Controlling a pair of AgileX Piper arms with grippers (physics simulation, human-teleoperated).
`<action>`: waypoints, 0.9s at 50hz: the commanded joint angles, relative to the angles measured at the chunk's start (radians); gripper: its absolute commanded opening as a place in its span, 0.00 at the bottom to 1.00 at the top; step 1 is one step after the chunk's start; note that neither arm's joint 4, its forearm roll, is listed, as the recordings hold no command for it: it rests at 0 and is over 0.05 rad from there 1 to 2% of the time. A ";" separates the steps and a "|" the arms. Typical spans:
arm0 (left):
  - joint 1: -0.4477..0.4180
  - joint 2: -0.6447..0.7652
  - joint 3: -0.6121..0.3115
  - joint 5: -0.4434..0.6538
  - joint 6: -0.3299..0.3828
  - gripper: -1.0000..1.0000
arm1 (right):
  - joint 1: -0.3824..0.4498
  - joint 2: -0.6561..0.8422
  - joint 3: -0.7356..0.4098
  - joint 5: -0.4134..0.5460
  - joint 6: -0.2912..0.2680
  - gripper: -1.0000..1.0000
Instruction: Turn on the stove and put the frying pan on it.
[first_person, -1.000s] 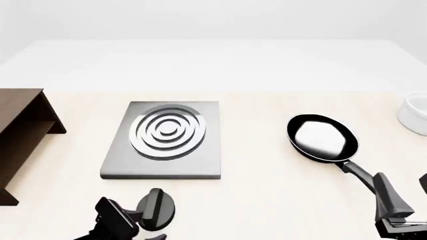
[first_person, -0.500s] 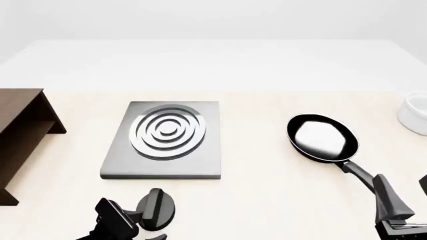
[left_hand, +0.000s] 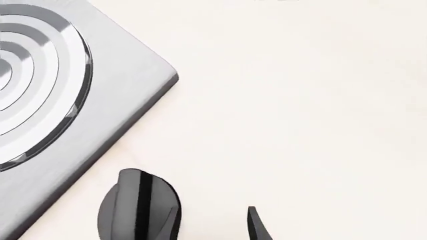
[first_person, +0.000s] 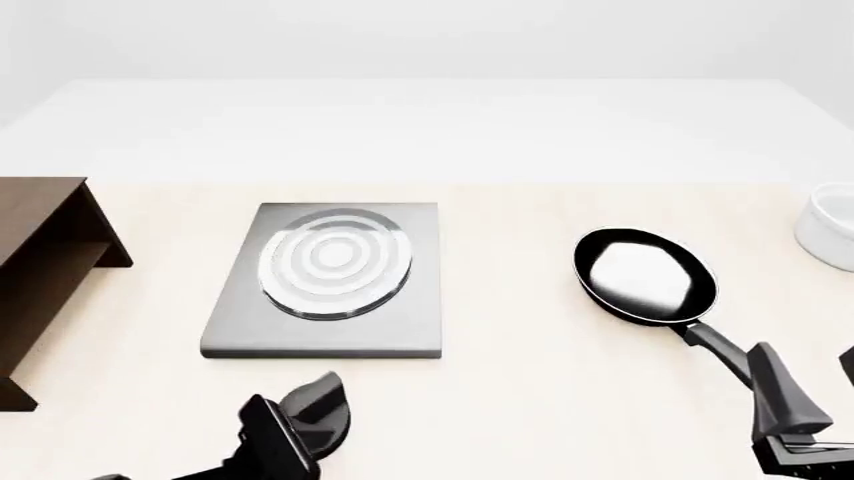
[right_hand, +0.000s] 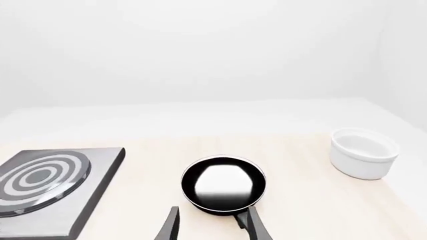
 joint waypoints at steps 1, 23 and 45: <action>-0.039 -0.034 -0.023 0.046 0.004 1.00 | -0.001 -0.013 -0.001 0.009 0.007 1.00; -0.089 -1.041 -0.283 0.881 0.065 1.00 | 0.000 -0.003 0.001 0.003 -0.001 1.00; 0.361 -1.411 -0.019 0.919 0.227 1.00 | 0.005 0.030 0.001 -0.022 -0.013 1.00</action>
